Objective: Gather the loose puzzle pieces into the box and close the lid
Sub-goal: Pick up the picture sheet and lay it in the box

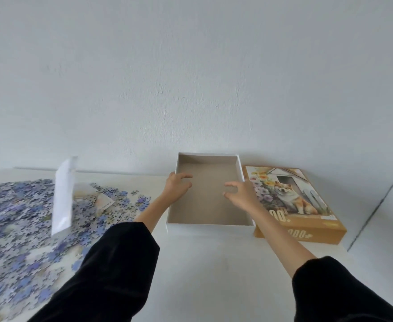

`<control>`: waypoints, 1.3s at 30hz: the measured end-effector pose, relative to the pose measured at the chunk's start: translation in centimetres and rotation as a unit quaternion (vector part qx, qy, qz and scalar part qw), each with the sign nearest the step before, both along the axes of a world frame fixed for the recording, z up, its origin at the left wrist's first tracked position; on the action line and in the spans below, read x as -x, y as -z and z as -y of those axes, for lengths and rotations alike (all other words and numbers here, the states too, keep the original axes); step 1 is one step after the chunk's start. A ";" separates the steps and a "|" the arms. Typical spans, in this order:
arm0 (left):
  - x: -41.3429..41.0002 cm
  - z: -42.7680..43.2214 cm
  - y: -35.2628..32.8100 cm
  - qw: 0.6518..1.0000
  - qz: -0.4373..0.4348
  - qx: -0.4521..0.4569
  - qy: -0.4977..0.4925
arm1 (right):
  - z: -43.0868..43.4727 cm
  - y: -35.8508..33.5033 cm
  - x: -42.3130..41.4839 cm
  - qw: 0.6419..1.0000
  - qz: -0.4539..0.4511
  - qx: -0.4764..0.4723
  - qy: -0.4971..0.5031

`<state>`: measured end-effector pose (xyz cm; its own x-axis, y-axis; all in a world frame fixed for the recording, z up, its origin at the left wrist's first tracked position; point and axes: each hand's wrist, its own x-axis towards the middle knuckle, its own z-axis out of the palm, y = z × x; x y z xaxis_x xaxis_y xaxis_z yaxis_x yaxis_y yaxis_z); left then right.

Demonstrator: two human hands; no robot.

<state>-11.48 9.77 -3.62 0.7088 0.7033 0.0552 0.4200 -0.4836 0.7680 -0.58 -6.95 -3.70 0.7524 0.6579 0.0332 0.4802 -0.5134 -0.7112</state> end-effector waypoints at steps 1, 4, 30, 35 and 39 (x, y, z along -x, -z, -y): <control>-0.4 -0.5 0.2 1.000 -0.002 0.002 0.003 | -0.4 0.2 -0.3 1.000 -0.001 0.007 0.003; -1.4 -1.5 0.9 1.000 -0.007 0.008 0.021 | -1.3 0.8 -0.4 0.999 -0.002 0.029 0.026; -4.9 -3.5 4.3 0.998 0.004 0.044 0.048 | -3.9 3.3 -1.7 0.984 0.126 0.097 0.086; -4.4 -3.2 2.8 0.999 0.037 -0.028 0.023 | -4.0 3.0 -1.5 0.985 0.157 0.059 0.037; -2.6 -3.2 1.5 0.994 0.070 -0.079 0.023 | -4.9 2.0 -1.0 0.993 0.121 -0.009 0.000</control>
<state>-8.88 12.96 -5.10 0.7178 0.6447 0.2629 0.2885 -0.6190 0.7305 0.41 -2.02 -5.73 0.7213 0.6553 0.2244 0.6375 -0.5015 -0.5849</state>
